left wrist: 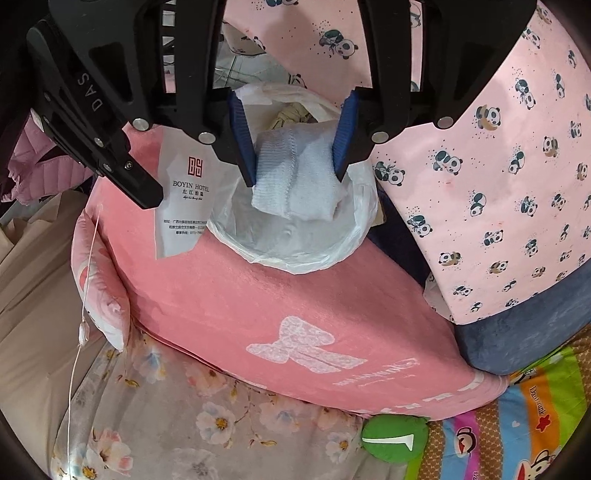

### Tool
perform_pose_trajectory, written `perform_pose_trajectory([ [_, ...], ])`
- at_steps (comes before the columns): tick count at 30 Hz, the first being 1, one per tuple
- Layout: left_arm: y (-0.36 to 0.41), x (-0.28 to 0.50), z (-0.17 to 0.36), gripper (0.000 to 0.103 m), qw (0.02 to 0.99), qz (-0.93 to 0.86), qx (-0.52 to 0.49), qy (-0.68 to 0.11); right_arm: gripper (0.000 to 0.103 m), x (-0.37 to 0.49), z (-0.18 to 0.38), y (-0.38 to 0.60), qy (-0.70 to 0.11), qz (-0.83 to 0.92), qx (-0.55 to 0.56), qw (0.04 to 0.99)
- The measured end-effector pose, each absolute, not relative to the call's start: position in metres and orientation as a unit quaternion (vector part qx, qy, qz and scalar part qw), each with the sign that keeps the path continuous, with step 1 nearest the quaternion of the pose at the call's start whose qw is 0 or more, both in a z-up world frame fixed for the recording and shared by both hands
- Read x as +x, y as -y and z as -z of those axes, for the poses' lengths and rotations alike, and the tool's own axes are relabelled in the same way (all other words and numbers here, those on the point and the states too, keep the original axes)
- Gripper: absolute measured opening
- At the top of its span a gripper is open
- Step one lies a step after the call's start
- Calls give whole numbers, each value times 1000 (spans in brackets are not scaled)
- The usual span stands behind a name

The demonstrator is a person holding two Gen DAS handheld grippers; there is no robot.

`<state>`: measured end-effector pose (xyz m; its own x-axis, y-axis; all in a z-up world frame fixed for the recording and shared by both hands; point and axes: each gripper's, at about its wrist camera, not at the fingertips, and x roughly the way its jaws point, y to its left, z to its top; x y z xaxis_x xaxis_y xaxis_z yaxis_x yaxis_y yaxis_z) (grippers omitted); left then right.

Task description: Collect trash

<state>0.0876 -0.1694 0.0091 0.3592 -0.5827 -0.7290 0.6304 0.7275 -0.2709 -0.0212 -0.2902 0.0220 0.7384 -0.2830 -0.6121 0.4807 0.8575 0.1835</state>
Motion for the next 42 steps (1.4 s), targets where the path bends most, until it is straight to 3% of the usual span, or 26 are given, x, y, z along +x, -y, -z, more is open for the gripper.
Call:
perform_pose_trajectory([
  [3,180,92,-5,41,825,364,35,-430,1,-14,-20,298,-297,207,167,917],
  [7,185,98,-2,54,830,354,33,-429,1,-5,-18,304,-298,206,168,917],
  [15,181,104,-2,61,841,337,38,-422,2,9,-12,306,-305,190,172,917],
  [21,165,103,-3,72,858,307,48,-410,9,14,-12,295,-311,183,165,918],
  [23,158,102,-3,73,863,291,54,-410,18,16,-13,291,-316,182,161,917],
  [25,152,102,-3,73,865,281,56,-411,34,15,-15,287,-319,178,160,917],
  [28,139,100,-3,83,874,257,57,-409,43,12,-18,279,-320,182,150,918],
  [31,128,94,-7,83,882,240,64,-401,58,7,-22,271,-329,190,136,915],
  [35,117,85,-12,91,892,212,77,-391,69,-4,-27,264,-336,207,130,909],
  [42,104,76,-13,92,894,192,74,-398,83,-20,-32,253,-348,228,112,902],
])
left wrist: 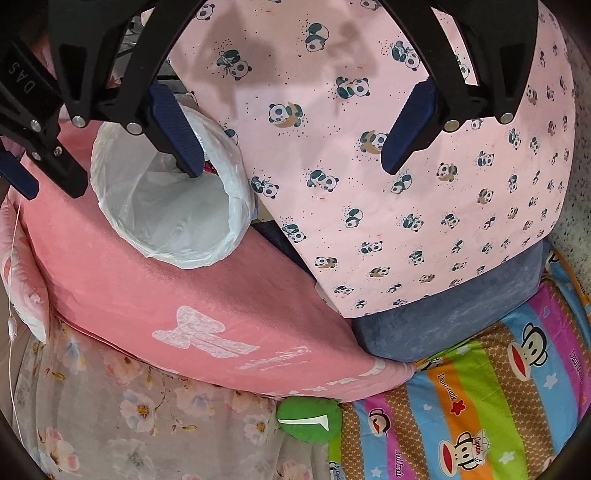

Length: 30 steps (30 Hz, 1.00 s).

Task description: Collect trash

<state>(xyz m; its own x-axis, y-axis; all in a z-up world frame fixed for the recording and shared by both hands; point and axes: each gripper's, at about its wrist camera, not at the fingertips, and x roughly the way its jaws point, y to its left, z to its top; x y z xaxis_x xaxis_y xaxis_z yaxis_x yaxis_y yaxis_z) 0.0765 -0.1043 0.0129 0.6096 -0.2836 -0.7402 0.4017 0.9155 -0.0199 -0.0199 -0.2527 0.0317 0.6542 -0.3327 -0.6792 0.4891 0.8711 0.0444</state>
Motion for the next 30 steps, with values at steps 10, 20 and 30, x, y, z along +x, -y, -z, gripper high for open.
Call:
perform_pose_trajectory([
  [10,90,61,-15,94,897,167,64,-403,96,-35,-33,240,-348,229,98,904],
  [20,83,52,-14,94,896,155,68,-410,96,-44,-32,230,-346,237,82,904],
  [30,80,45,-17,94,901,145,77,-401,96,-49,-32,226,-344,237,76,905],
])
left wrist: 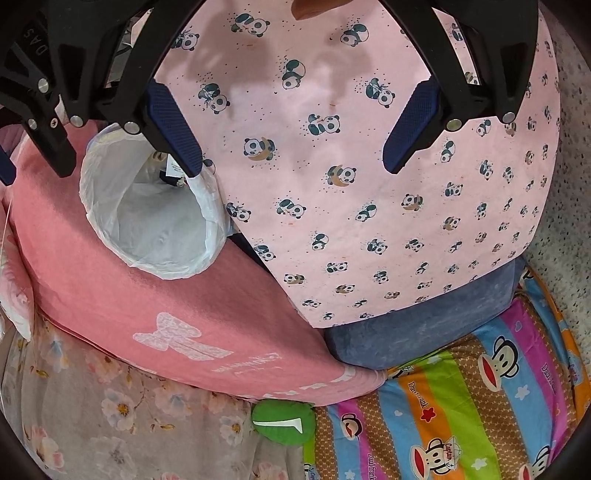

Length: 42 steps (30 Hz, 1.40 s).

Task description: Collect trash

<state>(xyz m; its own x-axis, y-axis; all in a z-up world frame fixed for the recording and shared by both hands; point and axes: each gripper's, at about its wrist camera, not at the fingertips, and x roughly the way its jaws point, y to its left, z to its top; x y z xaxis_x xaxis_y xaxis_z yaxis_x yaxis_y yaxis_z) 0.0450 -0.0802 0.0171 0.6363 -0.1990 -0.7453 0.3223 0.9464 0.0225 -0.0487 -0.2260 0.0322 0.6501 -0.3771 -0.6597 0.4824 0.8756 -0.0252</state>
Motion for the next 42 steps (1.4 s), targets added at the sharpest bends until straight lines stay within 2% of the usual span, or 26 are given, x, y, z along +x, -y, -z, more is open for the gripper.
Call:
perform_pose_trajectory([
  [42,84,20,-31,94,911,134,89,-379,96,-73,-39,226,-342,247,62,905],
])
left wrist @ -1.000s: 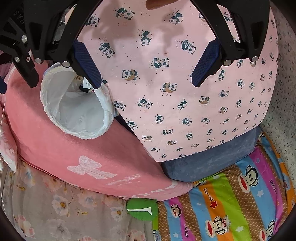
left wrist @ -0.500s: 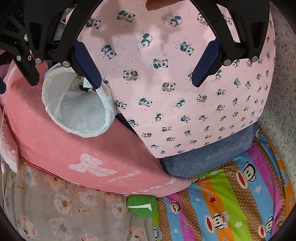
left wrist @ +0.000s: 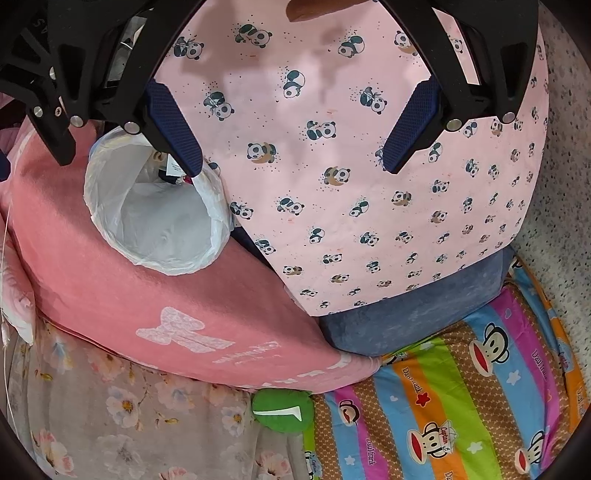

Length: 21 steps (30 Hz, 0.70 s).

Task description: Collect trash

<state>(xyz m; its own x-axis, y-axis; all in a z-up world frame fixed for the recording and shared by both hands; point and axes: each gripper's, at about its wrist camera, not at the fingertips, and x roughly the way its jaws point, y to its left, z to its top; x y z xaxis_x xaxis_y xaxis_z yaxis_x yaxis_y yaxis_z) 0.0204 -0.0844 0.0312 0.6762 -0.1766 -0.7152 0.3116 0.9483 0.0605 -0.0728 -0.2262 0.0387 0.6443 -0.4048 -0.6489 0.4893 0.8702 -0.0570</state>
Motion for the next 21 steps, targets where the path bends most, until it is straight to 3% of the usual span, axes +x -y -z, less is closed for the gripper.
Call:
perform_pose_trajectory([
  [21,77,18,-29,94,916,120,80,-374,96,-74,-34,222,-348,250,58,901],
])
